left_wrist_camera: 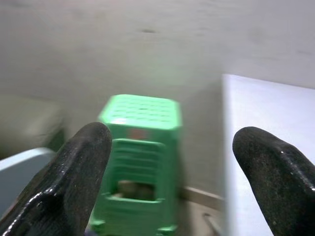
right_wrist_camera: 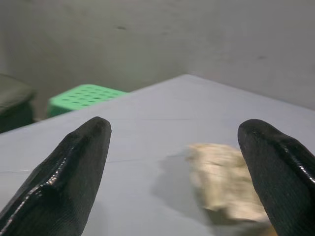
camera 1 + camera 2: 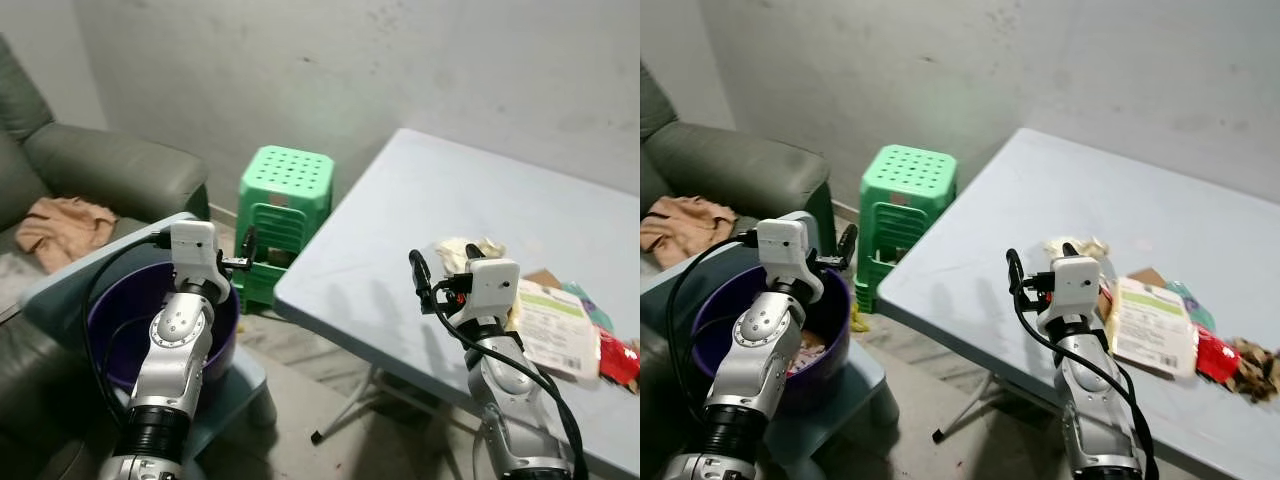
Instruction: Picking trash to rubbish bin
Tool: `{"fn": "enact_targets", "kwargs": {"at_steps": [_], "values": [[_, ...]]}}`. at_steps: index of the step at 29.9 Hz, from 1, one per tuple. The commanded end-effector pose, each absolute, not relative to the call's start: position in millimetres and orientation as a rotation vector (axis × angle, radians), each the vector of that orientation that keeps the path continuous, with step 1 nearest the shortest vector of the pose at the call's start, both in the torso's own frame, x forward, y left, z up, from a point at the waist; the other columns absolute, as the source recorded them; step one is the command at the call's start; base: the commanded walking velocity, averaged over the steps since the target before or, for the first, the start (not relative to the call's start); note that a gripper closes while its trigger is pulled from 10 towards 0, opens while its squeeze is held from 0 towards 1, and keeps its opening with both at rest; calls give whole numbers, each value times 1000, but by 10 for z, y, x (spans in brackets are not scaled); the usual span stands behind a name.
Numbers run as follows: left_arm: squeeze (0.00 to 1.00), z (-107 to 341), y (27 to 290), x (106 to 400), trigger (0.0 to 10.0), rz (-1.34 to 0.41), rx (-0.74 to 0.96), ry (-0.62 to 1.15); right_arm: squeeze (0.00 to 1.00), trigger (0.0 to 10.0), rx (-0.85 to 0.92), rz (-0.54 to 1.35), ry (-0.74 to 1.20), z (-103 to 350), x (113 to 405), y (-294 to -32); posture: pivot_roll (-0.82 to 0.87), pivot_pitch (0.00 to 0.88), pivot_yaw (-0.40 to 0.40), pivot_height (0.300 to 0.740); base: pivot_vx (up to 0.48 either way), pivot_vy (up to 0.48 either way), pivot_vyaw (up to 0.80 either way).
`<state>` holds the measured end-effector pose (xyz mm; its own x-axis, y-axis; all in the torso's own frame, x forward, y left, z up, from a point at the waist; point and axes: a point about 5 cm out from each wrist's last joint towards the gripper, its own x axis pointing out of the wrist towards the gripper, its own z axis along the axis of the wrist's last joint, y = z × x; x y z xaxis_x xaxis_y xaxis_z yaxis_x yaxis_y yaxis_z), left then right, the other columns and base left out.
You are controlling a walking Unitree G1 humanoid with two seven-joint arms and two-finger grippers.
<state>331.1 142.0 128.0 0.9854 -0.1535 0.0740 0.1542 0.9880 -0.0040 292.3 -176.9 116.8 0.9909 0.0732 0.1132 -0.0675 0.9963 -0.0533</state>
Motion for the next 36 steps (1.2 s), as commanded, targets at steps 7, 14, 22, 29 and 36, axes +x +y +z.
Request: {"fn": "enact_targets", "kwargs": {"at_steps": [7, 14, 22, 29, 36], "values": [[0, 1276, 1265, 3253, 10000, -278, 86, -88, 0, 10000, -59, 67, -113, 1179, 2937, -1750, -23, 0, -78, 740, 0, 0, -602], [0, 1254, 1014, 3182, 10000, -273, 86, -107, 0, 10000, -20, 66, -113, 1175, 2943, -1728, -16, 0, -80, 740, 0, 0, -470], [0, 1255, 952, 3157, 10000, -314, 39, -83, 0, 10000, 3, 43, -34, 1122, 2945, -1696, -25, 0, -75, 740, 0, 0, 0], [0, 1244, 982, 3159, 10000, -354, 32, -56, 0, 10000, -1, 65, -19, 1093, 2911, -1653, -26, 0, -75, 740, 0, 0, 0], [0, 1259, 986, 3158, 10000, -372, 12, -48, 0, 10000, -4, 76, -33, 1125, 2904, -1619, -27, 0, -72, 740, 145, 0, 0]]}}
